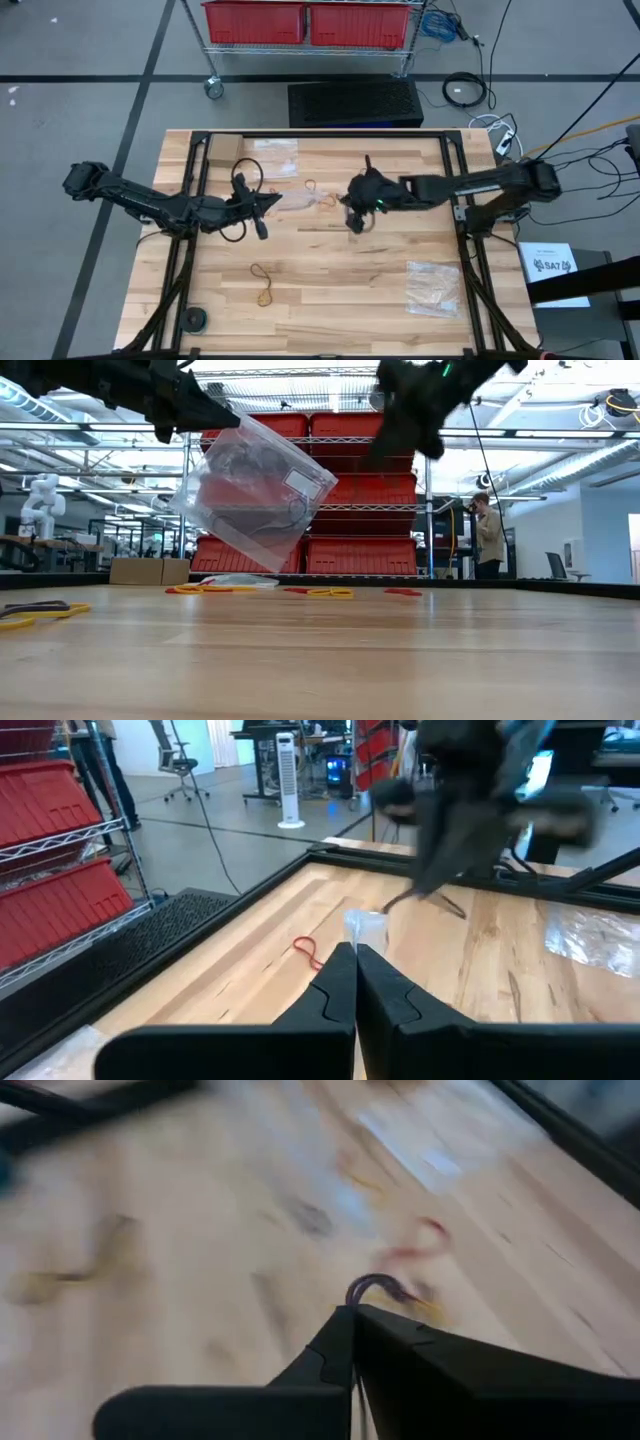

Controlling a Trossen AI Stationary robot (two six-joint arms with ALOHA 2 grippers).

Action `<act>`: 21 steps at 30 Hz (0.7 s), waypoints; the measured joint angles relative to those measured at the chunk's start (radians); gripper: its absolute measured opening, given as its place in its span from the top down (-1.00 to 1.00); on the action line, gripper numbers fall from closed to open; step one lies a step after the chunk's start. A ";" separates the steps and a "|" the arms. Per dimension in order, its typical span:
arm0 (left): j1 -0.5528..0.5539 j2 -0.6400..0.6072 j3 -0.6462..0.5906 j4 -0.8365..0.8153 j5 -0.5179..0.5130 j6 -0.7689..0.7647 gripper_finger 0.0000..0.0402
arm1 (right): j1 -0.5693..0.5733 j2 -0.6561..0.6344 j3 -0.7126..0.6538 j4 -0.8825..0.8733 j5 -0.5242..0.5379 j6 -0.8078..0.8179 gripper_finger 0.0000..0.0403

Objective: Sort rubber bands
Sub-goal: Put the top purple rubber band into the top right transparent zip lock bag

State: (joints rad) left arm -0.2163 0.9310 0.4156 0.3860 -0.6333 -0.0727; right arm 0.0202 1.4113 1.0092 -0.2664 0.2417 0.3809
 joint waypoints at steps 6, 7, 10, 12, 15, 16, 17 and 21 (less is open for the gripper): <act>0.000 0.000 0.000 0.002 0.083 0.000 1.00 | 0.078 -0.043 0.062 -0.014 0.043 -0.012 1.00; 0.000 0.000 0.000 0.003 0.097 0.000 1.00 | 0.090 -0.040 0.084 -0.016 0.041 -0.021 1.00; 0.000 0.000 0.000 0.002 0.131 0.000 1.00 | 0.116 -0.020 0.155 -0.041 0.039 -0.041 1.00; 0.000 0.000 0.000 0.002 0.142 0.000 1.00 | 0.128 0.006 0.202 -0.072 0.040 -0.052 1.00; 0.000 0.000 0.000 0.006 0.160 -0.001 1.00 | 0.137 0.046 0.273 -0.113 0.038 -0.055 1.00; 0.000 0.000 0.000 0.007 0.164 -0.001 1.00 | 0.140 0.061 0.297 -0.124 0.032 -0.060 1.00; 0.000 0.000 0.000 0.008 0.172 -0.001 1.00 | 0.140 0.079 0.317 -0.133 0.022 -0.069 1.00; 0.000 0.000 0.000 0.023 0.202 -0.001 1.00 | 0.139 0.139 0.380 -0.163 -0.014 -0.097 1.00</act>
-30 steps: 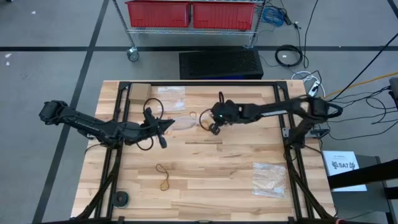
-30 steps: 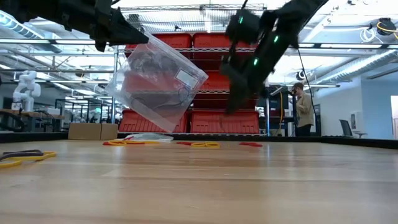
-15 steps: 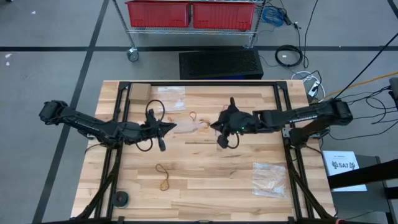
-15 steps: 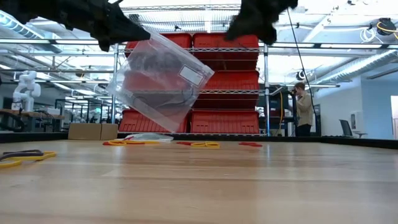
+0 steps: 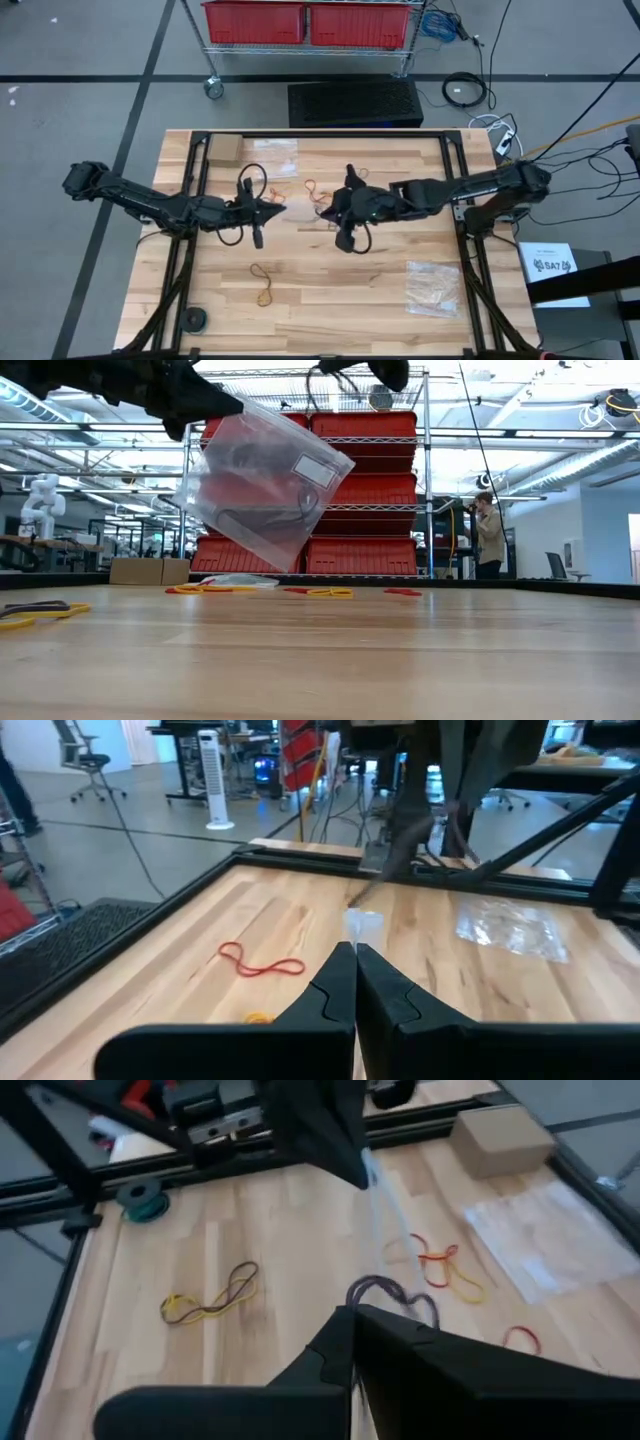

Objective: Sort rubber bands
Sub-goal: Put the top purple rubber band into the top right transparent zip lock bag

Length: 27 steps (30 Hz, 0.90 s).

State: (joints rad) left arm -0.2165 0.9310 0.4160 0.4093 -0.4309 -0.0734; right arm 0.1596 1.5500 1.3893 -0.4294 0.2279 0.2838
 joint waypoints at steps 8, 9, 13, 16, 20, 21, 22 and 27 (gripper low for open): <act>-0.001 0.000 0.000 0.003 0.012 0.000 1.00 | -0.014 0.039 0.043 -0.023 -0.049 -0.006 1.00; -0.001 0.000 0.000 0.001 0.012 0.000 1.00 | -0.015 0.038 0.045 -0.016 -0.049 -0.004 1.00; -0.001 0.000 0.000 0.002 0.012 0.000 1.00 | -0.006 0.034 0.045 -0.018 -0.052 -0.001 1.00; -0.001 0.000 0.000 0.001 0.012 0.000 1.00 | -0.002 0.033 0.045 -0.017 -0.054 0.002 1.00; -0.001 0.000 0.000 0.001 0.012 0.001 1.00 | 0.005 0.032 0.045 -0.008 -0.054 0.003 1.00; -0.001 0.000 0.000 0.001 0.012 0.001 1.00 | 0.007 0.031 0.045 -0.007 -0.054 0.003 1.00; -0.001 0.000 0.000 0.000 0.012 0.001 1.00 | 0.007 0.029 0.045 -0.005 -0.054 0.003 1.00; -0.001 0.000 0.000 -0.003 0.012 0.001 1.00 | 0.006 0.026 0.053 -0.008 -0.072 0.002 1.00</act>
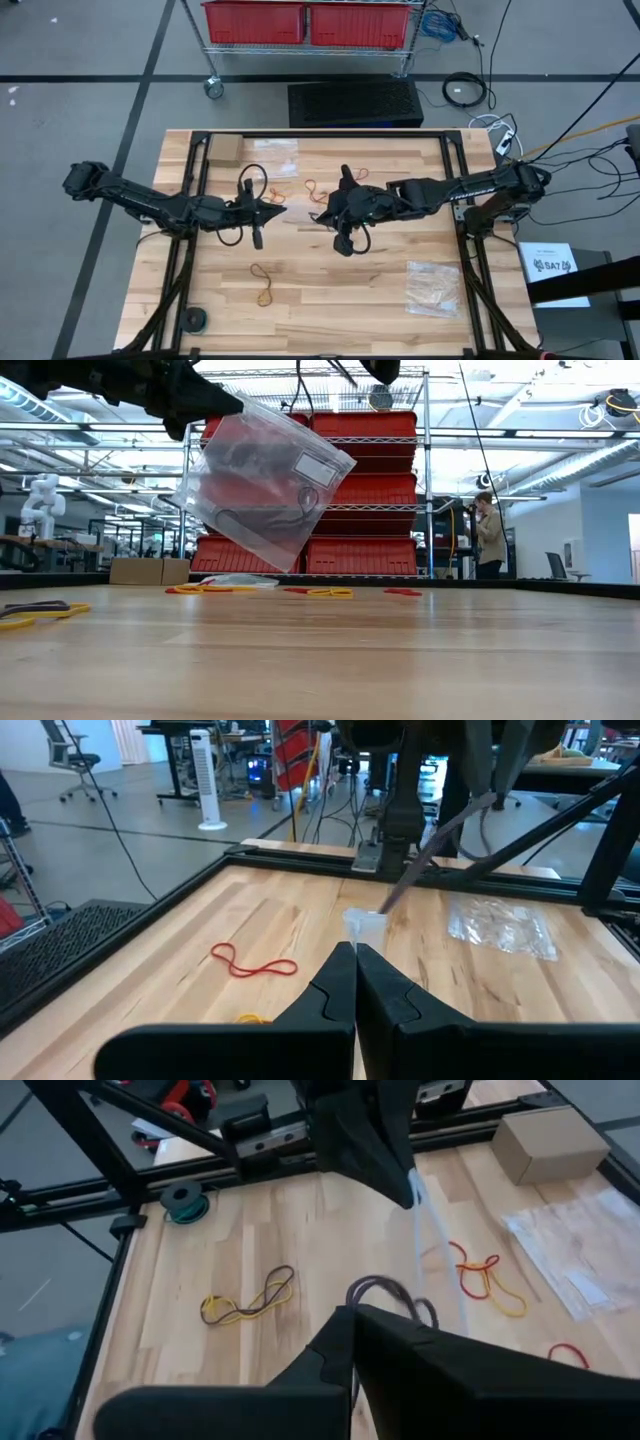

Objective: Sort rubber bands
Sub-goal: Put the top purple rubber band into the top right transparent zip lock bag

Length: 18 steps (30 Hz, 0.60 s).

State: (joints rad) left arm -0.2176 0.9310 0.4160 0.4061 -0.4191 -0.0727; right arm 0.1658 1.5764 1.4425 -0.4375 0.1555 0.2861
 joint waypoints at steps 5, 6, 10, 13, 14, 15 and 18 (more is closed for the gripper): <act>0.000 0.000 0.000 0.009 0.036 0.000 1.00 | -0.010 0.000 0.001 -0.003 -0.006 -0.004 1.00; 0.000 0.000 0.000 0.013 0.046 -0.001 1.00 | -0.015 0.000 0.001 -0.005 -0.006 -0.006 1.00; -0.009 0.000 0.000 0.038 0.073 0.000 1.00 | -0.036 0.006 0.001 -0.011 -0.033 -0.006 1.00; -0.018 0.000 0.000 0.039 0.082 0.000 1.00 | -0.050 0.008 0.001 -0.008 -0.055 -0.006 1.00; -0.020 0.000 0.000 0.041 0.083 0.001 1.00 | -0.053 0.009 0.001 -0.008 -0.055 -0.006 1.00; -0.020 0.000 0.000 0.046 0.083 0.002 1.00 | -0.054 0.012 0.001 -0.009 -0.058 -0.006 1.00; -0.020 0.006 0.000 0.060 0.083 0.003 1.00 | -0.056 0.026 0.001 -0.008 -0.070 -0.006 1.00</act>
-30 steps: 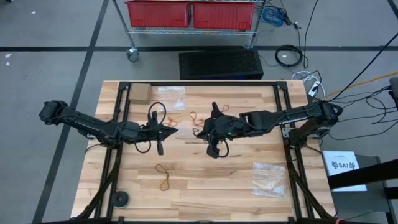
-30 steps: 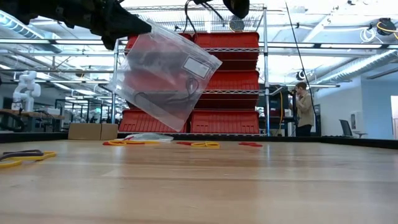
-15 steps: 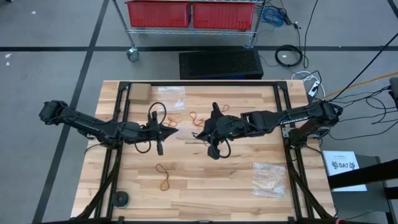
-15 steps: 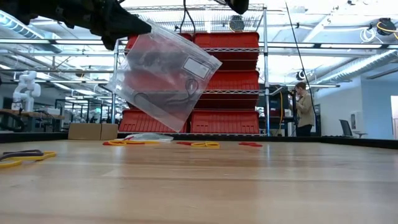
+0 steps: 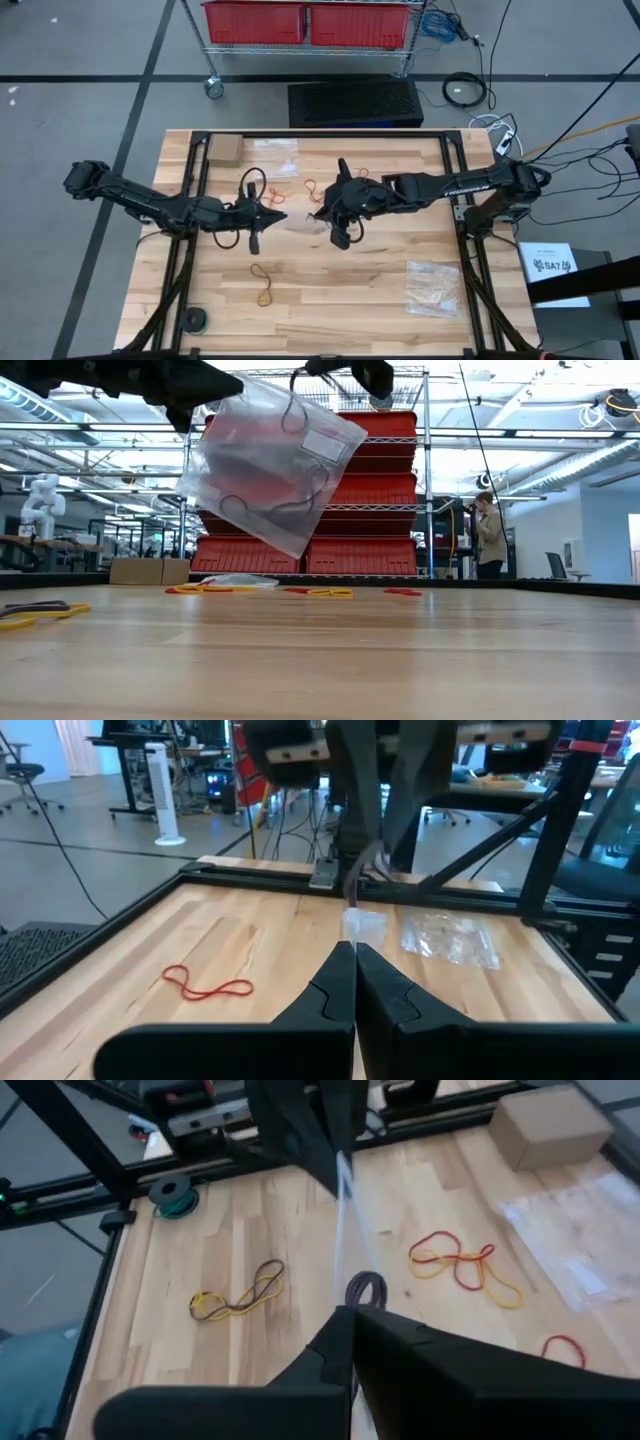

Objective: Sort rubber bands
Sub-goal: Put the top purple rubber band into the top right transparent zip lock bag

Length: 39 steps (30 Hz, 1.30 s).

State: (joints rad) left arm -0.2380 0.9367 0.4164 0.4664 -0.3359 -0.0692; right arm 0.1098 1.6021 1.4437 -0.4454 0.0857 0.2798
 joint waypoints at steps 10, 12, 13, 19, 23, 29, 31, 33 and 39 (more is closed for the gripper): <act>0.000 0.053 0.009 0.050 0.019 0.004 1.00 | -0.023 0.052 0.000 0.012 -0.040 0.000 1.00; 0.000 0.067 0.018 0.050 0.021 0.005 1.00 | -0.031 0.055 0.000 0.016 -0.040 -0.003 1.00; 0.000 0.074 0.022 0.050 0.028 0.005 1.00 | -0.035 0.055 0.000 0.014 -0.040 -0.004 1.00; 0.000 0.102 0.038 0.051 0.046 0.006 1.00 | -0.051 0.065 0.001 0.015 -0.116 -0.004 1.00; 0.000 0.110 0.042 0.058 0.046 0.006 1.00 | -0.055 0.077 0.001 0.020 -0.142 -0.004 1.00; 0.000 0.111 0.042 0.067 0.051 0.006 1.00 | -0.059 0.093 0.001 0.053 -0.167 0.001 0.98; 0.000 0.111 0.042 0.067 0.052 0.006 1.00 | -0.058 0.095 0.001 0.062 -0.166 0.001 0.94; 0.000 0.111 0.042 0.067 0.052 0.006 1.00 | -0.059 0.103 0.001 0.078 -0.166 0.000 0.86; 0.000 0.111 0.042 0.071 0.052 0.006 1.00 | -0.065 0.120 0.001 0.065 -0.166 -0.002 0.52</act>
State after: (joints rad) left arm -0.2382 1.0477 0.4583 0.5373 -0.2836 -0.0635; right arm 0.0445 1.7223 1.4445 -0.3801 -0.0799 0.2779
